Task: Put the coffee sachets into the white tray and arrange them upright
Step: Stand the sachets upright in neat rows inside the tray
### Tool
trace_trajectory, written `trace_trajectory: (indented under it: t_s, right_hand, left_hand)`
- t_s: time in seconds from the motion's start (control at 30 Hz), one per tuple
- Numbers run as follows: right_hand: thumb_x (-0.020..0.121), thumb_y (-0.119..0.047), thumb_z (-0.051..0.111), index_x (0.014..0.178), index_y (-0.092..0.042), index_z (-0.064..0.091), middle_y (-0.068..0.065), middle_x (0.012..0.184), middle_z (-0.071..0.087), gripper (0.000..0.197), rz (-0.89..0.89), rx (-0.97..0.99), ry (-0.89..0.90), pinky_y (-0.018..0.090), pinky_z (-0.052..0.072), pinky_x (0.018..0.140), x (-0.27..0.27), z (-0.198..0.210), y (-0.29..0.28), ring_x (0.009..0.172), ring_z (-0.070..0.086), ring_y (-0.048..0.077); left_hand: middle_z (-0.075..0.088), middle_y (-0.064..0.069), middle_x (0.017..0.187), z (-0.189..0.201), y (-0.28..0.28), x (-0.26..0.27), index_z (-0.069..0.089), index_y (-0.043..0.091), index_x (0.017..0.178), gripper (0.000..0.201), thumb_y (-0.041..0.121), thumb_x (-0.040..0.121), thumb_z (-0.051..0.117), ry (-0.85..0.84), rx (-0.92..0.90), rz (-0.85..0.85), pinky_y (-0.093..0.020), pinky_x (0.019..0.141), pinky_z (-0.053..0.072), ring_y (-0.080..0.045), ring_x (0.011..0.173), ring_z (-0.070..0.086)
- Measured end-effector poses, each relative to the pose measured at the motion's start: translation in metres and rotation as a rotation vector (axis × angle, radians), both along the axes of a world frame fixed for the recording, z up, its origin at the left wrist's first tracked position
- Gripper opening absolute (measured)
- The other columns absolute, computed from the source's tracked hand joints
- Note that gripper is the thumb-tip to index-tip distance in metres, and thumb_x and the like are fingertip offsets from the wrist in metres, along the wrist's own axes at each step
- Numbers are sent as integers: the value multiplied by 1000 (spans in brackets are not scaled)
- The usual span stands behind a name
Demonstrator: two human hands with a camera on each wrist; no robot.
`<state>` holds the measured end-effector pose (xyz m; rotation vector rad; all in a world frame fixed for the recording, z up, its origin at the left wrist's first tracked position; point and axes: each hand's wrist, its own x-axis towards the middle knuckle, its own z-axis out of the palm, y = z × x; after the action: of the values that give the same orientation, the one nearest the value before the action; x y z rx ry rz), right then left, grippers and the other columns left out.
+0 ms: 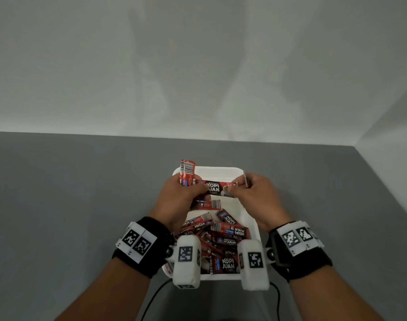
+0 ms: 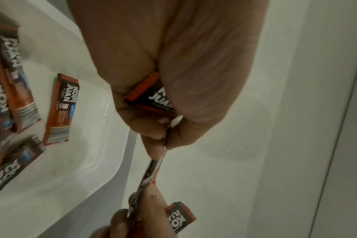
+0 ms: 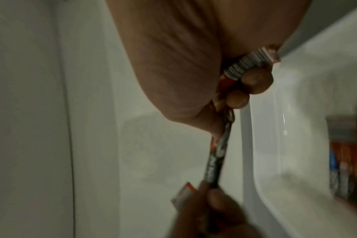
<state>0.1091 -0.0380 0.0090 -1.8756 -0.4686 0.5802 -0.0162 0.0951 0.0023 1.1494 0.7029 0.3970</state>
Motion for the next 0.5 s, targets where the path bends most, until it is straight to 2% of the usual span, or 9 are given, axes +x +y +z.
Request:
trace_trajectory:
  t_s: [0.07, 0.13, 0.2, 0.23, 0.3, 0.37, 0.43, 0.5]
  right_hand:
    - [77, -21, 86, 84, -28, 61, -14, 84, 64, 27, 71, -111, -264, 10, 39, 59, -5, 5, -3, 67, 57, -6]
    - [72, -26, 89, 97, -34, 58, -17, 96, 56, 41, 211, -165, -425, 10, 40, 67, -11, 11, -3, 88, 54, -4]
    - [72, -26, 85, 110, -31, 58, -14, 98, 52, 47, 383, -272, -528, 14, 38, 72, -17, 11, 1, 98, 47, 7]
    - [76, -23, 80, 111, -27, 57, -10, 98, 55, 42, 445, -309, -577, 18, 40, 73, -18, 6, 5, 100, 46, 12]
    - [84, -12, 65, 100, -21, 54, -4, 93, 59, 21, 500, -346, -608, 28, 41, 71, -21, -2, 12, 94, 52, 19]
    - [89, -4, 51, 85, -23, 46, -6, 82, 57, 21, 485, -344, -500, 27, 37, 62, -17, -7, 13, 77, 56, 16]
    - [98, -6, 45, 86, -22, 51, -8, 78, 56, 21, 434, -330, -390, 24, 37, 59, -11, -9, 12, 70, 55, 11]
    - [104, -18, 46, 94, -20, 61, -10, 73, 57, 18, 325, -257, -324, 17, 37, 58, -5, -9, 10, 64, 53, 3]
  left_hand:
    - [67, -17, 77, 1, 2, 1, 61, -1, 95, 13, -7, 87, 70, 25, 55, -10, -22, 46, 49, -18, 54, 63]
    - [68, -14, 75, 0, 2, 4, 62, -1, 92, 14, -7, 84, 73, 48, 99, -50, -22, 47, 49, -16, 53, 60]
    - [65, -20, 76, 0, 0, 7, 61, -8, 93, 18, -4, 83, 76, 57, 131, -121, -25, 51, 48, -18, 56, 58]
    - [62, -24, 78, -1, -2, 8, 60, -12, 97, 23, -3, 83, 75, 59, 139, -157, -26, 52, 45, -18, 57, 57]
    - [60, -23, 80, -2, -7, 11, 59, -15, 99, 18, -4, 88, 67, 68, 131, -191, -25, 48, 38, -15, 53, 53]
    - [63, -20, 86, -3, -8, 10, 63, -9, 98, 13, 2, 94, 57, 51, 15, -178, -23, 46, 33, -15, 53, 50]
    - [67, -20, 91, -1, -7, 7, 65, -4, 105, 24, 9, 97, 47, -22, -204, -153, -24, 46, 39, -19, 57, 55]
    - [70, -20, 94, 2, -5, 4, 65, -2, 114, 30, 13, 103, 41, -40, -261, -153, -28, 52, 50, -24, 66, 65]
